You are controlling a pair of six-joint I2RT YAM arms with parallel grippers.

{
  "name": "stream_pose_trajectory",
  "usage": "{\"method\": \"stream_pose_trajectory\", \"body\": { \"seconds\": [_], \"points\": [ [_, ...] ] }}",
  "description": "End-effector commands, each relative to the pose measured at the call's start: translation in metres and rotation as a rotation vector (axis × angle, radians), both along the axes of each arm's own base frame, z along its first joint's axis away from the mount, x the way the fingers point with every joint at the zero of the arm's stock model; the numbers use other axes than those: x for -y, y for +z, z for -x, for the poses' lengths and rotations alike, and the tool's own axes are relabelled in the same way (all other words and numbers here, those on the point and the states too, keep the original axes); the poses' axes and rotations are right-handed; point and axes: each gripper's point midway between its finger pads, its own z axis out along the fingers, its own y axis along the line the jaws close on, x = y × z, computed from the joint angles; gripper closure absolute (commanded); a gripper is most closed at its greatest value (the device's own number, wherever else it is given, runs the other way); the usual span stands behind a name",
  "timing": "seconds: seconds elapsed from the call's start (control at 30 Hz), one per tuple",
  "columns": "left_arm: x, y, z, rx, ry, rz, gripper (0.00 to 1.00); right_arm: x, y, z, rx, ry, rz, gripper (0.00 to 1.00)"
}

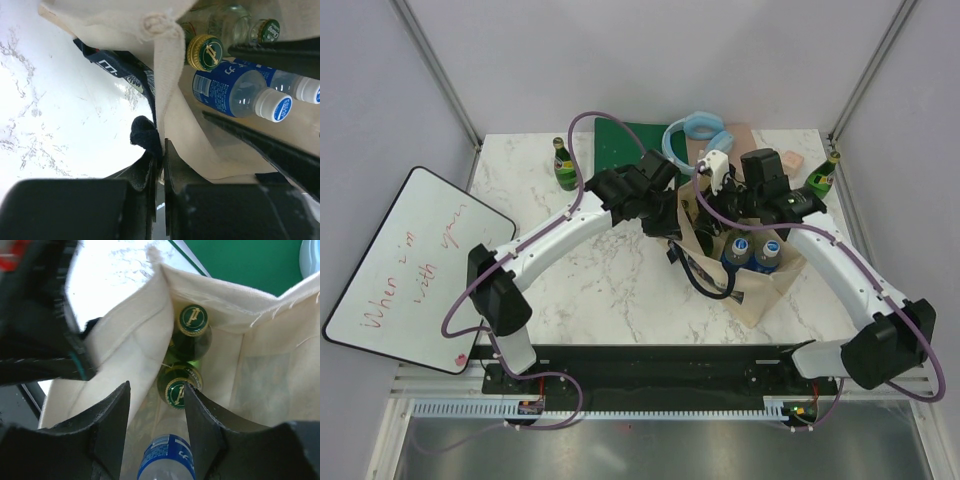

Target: Take the beverage out of the canvas bag

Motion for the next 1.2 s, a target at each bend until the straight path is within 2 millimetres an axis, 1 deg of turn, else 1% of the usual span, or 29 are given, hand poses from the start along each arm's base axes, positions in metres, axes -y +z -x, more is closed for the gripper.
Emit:
{"method": "stream_pose_trajectory", "body": {
  "seconds": [0.0,0.13,0.2,0.27,0.3,0.57,0.67,0.83,1.03,1.17],
  "points": [
    [-0.012,-0.012,0.007,0.014,-0.031,-0.075,0.98,0.001,0.005,-0.021,0.018,-0.073,0.009,0.45],
    [-0.013,-0.012,0.005,0.023,-0.025,-0.079,0.98,0.006,-0.008,-0.030,0.025,-0.098,0.058,0.44],
    [-0.012,-0.012,0.005,0.025,-0.026,-0.075,0.98,0.007,-0.017,-0.032,0.014,-0.101,0.076,0.44],
    [-0.012,-0.011,0.005,0.023,-0.026,-0.069,0.98,0.007,-0.022,-0.033,0.015,-0.106,0.091,0.44],
    [-0.012,-0.012,0.005,0.024,-0.027,-0.069,0.98,0.004,-0.025,-0.033,0.010,-0.101,0.097,0.44],
    [-0.009,-0.009,0.004,0.027,-0.023,-0.050,0.98,0.002,-0.053,-0.031,-0.019,-0.104,0.145,0.45],
    [-0.009,-0.009,0.005,0.027,-0.019,-0.046,0.98,0.004,-0.059,-0.033,-0.027,-0.116,0.159,0.45],
    [-0.009,-0.006,0.005,0.031,-0.018,-0.040,0.98,0.008,-0.063,-0.032,-0.025,-0.125,0.177,0.47],
    [-0.011,-0.006,0.006,0.031,-0.017,-0.038,0.98,0.015,-0.067,-0.034,-0.015,-0.148,0.208,0.57],
    [-0.010,-0.006,0.007,0.029,-0.022,-0.038,0.98,0.013,-0.069,-0.034,-0.018,-0.139,0.200,0.58]
  ]
}}
